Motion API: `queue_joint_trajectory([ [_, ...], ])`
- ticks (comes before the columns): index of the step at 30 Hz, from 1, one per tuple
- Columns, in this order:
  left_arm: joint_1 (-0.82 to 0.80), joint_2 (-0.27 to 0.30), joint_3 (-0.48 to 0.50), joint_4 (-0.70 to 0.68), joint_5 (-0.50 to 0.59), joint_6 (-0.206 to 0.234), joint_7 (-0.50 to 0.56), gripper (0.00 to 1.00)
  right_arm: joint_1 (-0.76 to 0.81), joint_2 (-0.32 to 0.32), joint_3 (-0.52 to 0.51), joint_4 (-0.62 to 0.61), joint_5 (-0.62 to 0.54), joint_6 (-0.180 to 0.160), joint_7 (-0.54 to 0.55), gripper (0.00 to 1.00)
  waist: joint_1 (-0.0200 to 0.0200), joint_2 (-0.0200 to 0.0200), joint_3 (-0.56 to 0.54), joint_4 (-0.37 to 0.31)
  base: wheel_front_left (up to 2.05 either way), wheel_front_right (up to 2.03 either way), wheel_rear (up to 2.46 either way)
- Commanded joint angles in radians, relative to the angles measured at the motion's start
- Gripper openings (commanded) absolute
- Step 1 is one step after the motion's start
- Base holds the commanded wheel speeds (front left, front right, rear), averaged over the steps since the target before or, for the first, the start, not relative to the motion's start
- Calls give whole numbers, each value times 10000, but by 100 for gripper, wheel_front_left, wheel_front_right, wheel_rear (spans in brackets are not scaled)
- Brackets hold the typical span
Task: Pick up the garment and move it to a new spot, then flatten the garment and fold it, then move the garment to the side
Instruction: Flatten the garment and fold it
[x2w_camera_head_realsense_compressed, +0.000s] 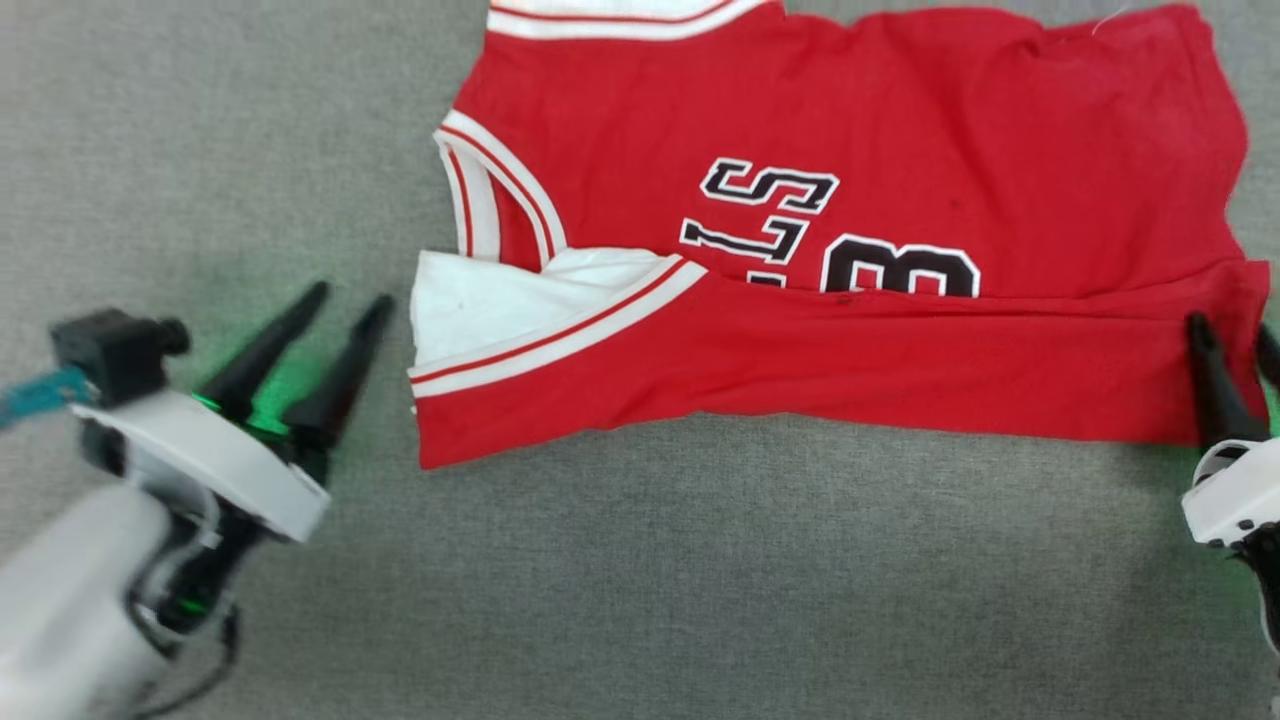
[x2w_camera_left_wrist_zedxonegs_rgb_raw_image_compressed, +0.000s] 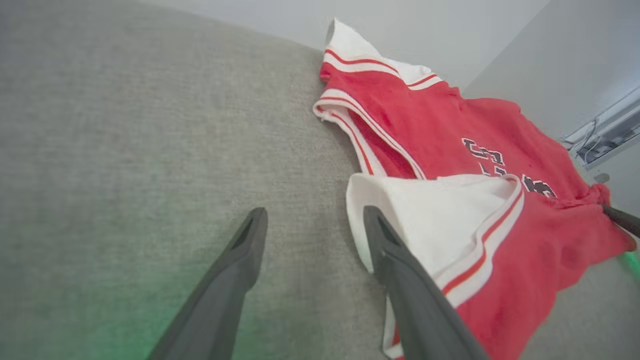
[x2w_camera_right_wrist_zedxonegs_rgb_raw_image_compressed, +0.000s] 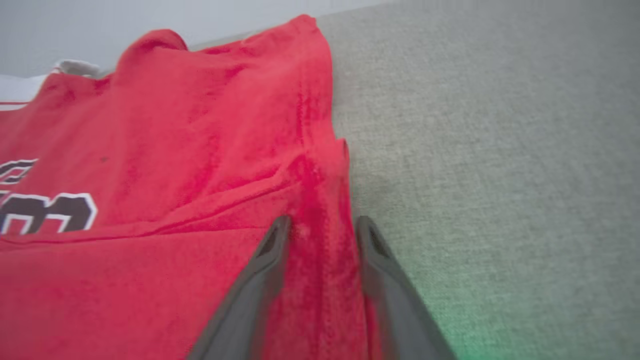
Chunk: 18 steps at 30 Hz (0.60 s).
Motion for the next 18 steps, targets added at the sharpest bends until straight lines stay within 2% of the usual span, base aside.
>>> queue_joint_trajectory([
  [1,-356,360,-115,11,-115,25,176,100,115,-104,-101,-177,-65,-12,-110,100,0,0,-389,70,0,0,0],
  [5,-971,1136,-419,-42,-218,25,1269,100,51,-242,-293,-710,-130,-12,-119,100,0,0,-741,138,0,0,0],
  [9,-1549,1737,-878,-463,-624,158,3598,100,-12,-401,-351,-1266,-168,-12,41,100,0,0,-995,165,0,0,0],
  [10,-1549,1737,-878,-463,-624,158,3598,100,-12,-401,-351,-1266,-168,-12,41,100,0,0,-995,165,0,0,0],
  [14,-2088,2099,-1502,-1337,-1205,439,6405,100,-43,-448,-169,-1563,-233,-12,54,100,0,0,-1134,83,0,0,0],
  [18,-2375,2173,-1873,-1921,-1724,765,8119,100,-135,-377,174,-1595,-264,-12,25,100,0,0,-1081,-140,0,0,0],
])
